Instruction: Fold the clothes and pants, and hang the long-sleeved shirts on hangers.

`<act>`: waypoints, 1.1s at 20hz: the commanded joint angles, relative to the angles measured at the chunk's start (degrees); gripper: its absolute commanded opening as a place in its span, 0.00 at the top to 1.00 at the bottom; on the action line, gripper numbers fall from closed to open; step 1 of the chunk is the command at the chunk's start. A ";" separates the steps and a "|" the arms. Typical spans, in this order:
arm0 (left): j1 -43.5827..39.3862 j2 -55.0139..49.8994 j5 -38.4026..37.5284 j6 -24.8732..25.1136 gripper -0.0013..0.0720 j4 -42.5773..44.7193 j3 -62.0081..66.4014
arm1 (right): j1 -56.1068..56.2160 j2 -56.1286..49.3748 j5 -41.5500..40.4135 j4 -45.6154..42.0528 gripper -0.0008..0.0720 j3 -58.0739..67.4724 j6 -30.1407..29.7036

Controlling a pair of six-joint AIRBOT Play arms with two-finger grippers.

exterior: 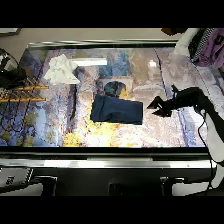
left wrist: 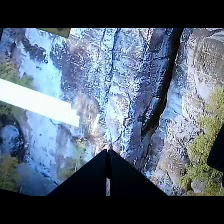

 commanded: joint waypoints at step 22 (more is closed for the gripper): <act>0.00 -1.64 0.02 0.20 0.96 0.11 -0.02 | 3.08 -1.22 1.84 -6.27 0.95 26.14 20.37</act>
